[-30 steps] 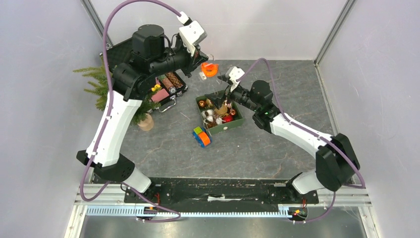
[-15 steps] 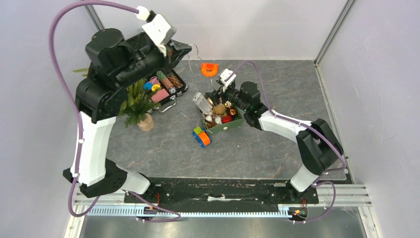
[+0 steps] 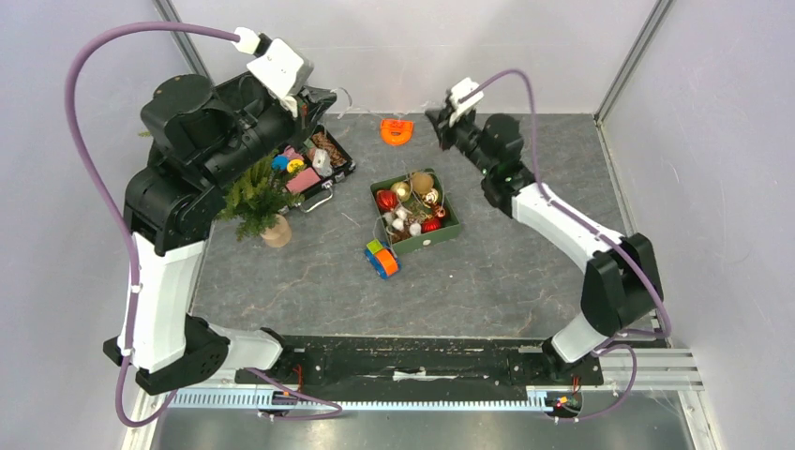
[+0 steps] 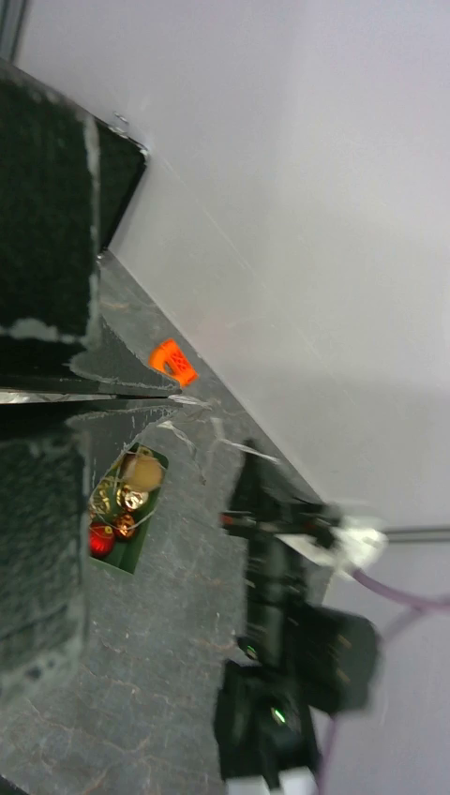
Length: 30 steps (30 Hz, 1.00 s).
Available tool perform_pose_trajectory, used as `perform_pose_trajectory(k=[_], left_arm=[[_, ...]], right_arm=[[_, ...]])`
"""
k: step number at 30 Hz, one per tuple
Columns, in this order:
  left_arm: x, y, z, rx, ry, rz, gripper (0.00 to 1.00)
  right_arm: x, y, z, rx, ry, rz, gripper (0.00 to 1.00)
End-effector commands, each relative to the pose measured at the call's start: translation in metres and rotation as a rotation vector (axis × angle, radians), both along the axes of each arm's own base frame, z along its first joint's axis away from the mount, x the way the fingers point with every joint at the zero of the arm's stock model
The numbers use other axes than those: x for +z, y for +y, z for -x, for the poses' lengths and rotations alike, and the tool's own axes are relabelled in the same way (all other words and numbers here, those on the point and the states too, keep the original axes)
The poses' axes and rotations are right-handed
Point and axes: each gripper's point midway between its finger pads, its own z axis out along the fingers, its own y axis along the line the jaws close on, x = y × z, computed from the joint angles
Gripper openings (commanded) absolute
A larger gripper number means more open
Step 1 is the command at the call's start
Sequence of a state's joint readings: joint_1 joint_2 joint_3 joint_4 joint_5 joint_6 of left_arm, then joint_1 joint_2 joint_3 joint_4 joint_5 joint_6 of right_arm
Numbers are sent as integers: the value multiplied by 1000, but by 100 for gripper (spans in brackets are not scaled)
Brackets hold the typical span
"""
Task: Decorate the small christmas tree
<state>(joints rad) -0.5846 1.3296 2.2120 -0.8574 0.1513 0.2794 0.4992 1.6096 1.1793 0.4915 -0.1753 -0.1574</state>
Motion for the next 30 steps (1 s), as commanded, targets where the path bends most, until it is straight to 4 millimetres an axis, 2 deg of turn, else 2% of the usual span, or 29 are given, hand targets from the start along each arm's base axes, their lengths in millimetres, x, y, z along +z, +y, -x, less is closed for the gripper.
perform_pose_trajectory(k=[1,4,6,8,12,17,20,21,23,25,27,30], left_arm=[[-1,17,-13,114,-38,-23,2],[-5,22,-14,139,-43,-40,2],[-10,24,-15,147,-39,-51,2],[-16,23,-16,148,-34,-65,2],[-28,24,-15,145,-21,-82,2],[-37,22,-15,135,-8,-96,2],[-63,6,-7,29,42,-139,2],[-79,1,-6,-2,75,-157,2],[-117,-12,2,-97,143,-201,2],[-162,-28,18,-232,223,-251,2],[-196,-39,39,-372,298,-276,2],[-228,-53,67,-546,411,-275,4]], right_arm=[[171,-16,31,13,-279,-155,0],[239,-18,57,76,-387,-234,0],[274,-21,72,108,-445,-280,0],[296,-22,83,133,-483,-315,0],[328,-28,103,164,-543,-368,0],[400,-63,142,100,-692,-447,0],[421,-84,167,58,-766,-467,0],[419,-86,174,67,-775,-457,0],[398,-74,181,135,-764,-399,0],[357,-51,179,242,-705,-305,0],[316,-31,180,341,-624,-220,0],[263,-14,185,447,-546,-126,0]])
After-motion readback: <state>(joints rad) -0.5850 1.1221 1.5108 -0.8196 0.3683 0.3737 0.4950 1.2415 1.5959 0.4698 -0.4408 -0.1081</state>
